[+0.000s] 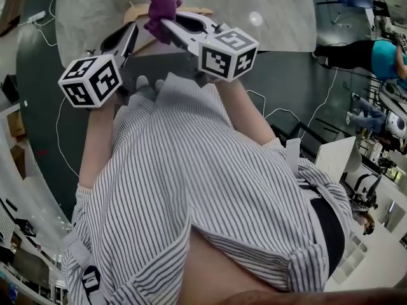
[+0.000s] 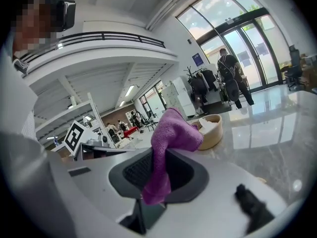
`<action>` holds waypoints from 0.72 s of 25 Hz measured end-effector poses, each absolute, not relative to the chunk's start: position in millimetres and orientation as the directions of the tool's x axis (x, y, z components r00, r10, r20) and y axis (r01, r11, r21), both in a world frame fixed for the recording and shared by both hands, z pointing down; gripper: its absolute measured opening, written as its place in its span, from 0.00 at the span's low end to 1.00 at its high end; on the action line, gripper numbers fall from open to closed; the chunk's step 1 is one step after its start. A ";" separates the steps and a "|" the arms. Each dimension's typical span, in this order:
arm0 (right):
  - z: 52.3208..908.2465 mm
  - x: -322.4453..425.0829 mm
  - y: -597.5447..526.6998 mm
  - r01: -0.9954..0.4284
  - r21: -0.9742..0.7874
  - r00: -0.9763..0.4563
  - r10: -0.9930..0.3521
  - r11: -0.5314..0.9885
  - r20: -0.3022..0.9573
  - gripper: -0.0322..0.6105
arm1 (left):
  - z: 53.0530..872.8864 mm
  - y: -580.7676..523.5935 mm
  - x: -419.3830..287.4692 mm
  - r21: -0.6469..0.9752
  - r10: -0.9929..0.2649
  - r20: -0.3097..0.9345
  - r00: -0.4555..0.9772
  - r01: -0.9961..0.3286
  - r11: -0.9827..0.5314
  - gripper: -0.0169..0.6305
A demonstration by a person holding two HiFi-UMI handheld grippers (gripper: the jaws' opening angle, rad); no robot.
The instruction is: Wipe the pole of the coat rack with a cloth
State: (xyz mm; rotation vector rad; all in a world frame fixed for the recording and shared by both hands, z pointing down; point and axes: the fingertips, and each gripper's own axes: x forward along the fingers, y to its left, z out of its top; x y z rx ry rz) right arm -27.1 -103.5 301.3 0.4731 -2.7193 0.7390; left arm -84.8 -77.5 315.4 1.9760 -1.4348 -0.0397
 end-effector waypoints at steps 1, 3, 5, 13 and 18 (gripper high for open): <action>299.8 -26.9 -102.3 -0.381 -0.442 -0.908 -0.240 0.812 0.343 0.16 | 314.5 -75.3 -84.7 0.537 -0.850 0.350 0.394 -0.828 -0.163 0.04; 296.9 -26.0 -101.8 -0.385 -0.453 -0.911 -0.253 0.804 0.326 0.16 | 314.1 -72.0 -84.8 0.536 -0.849 0.345 0.401 -0.826 -0.172 0.04; 293.2 -22.9 -105.3 -0.398 -0.451 -0.909 -0.276 0.799 0.312 0.16 | 312.8 -72.3 -84.9 0.535 -0.852 0.339 0.398 -0.827 -0.174 0.04; 298.6 -9.0 -100.3 -0.410 -0.455 -0.903 -0.282 0.791 0.324 0.16 | 316.8 -71.5 -71.1 0.554 -0.850 0.339 0.404 -0.816 -0.167 0.04; 304.2 -7.3 -93.9 -0.400 -0.457 -0.903 -0.257 0.794 0.344 0.16 | 315.9 -68.4 -66.8 0.551 -0.847 0.343 0.407 -0.817 -0.170 0.04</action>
